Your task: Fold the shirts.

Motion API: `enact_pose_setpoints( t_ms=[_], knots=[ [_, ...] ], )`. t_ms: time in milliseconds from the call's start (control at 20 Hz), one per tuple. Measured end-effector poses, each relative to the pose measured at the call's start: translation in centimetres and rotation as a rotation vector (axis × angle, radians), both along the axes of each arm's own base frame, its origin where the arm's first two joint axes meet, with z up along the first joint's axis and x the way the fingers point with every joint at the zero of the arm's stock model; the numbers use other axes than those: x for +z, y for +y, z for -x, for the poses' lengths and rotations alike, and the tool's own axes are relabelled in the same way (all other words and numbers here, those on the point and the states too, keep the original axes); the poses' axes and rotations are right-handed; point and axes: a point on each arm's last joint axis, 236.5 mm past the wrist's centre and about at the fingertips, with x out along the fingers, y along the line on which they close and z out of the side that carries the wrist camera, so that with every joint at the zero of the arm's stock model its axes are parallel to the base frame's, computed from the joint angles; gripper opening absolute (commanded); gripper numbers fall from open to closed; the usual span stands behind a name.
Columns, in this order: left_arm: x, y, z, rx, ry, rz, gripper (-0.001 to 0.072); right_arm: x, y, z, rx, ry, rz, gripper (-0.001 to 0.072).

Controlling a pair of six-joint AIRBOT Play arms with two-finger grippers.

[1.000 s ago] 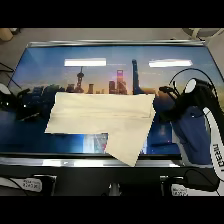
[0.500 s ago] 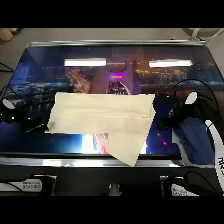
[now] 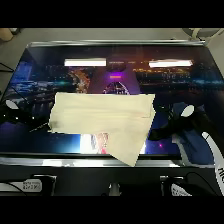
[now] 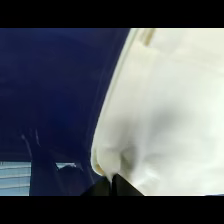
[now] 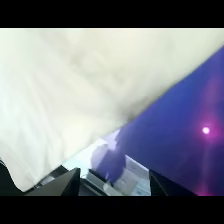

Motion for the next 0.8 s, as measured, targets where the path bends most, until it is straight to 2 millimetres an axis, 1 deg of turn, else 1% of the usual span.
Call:
enact_pose_setpoints(
  t_ms=[150,200,250,400,450,500,550,600,700,750,800],
  knots=[
    [0.2,0.0,-0.1,-0.01,-0.011,-0.003,0.0025,-1.2,1.7,1.3,-0.071,0.009,-0.068,0.0457],
    [0.3,0.1,-0.1,-0.012,-0.014,-0.005,0.0025,-1.5,2.1,1.8,-0.085,0.017,-0.083,0.044],
    [0.3,0.1,-0.1,-0.015,-0.016,-0.007,0.0025,-1.7,2.5,2.1,-0.1,0.026,-0.103,0.0427],
    [0.5,0.0,-0.2,-0.014,-0.022,-0.003,0.0025,-2.1,3.9,3.0,-0.139,0.045,-0.149,0.0423],
    [0.5,-0.1,-0.2,-0.013,-0.023,0.0,0.0025,-2.3,4.5,3.1,-0.141,0.04,-0.155,0.0379],
    [0.6,-0.1,-0.2,-0.013,-0.024,0.002,0.0025,-2.6,5.2,3.3,-0.132,0.034,-0.154,0.0226],
    [0.7,-0.2,-0.3,-0.011,-0.026,0.006,0.0025,-3.0,5.6,3.4,-0.121,0.022,-0.14,0.0024],
    [0.7,-0.3,-0.3,-0.01,-0.029,0.007,0.0025,-3.5,5.9,3.4,-0.116,0.014,-0.122,0.0019],
    [0.9,-0.3,-0.5,-0.017,-0.04,0.011,0.0024,-3.4,6.5,3.1,-0.102,-0.008,-0.114,0.0018],
    [1.2,-0.4,-0.8,-0.026,-0.054,0.017,0.0024,-3.2,6.5,2.6,-0.084,-0.036,-0.102,0.0017],
    [1.6,-0.5,-1.3,-0.039,-0.077,0.02,0.0024,-2.7,6.1,1.3,-0.059,-0.093,-0.076,0.0018]
  ],
)
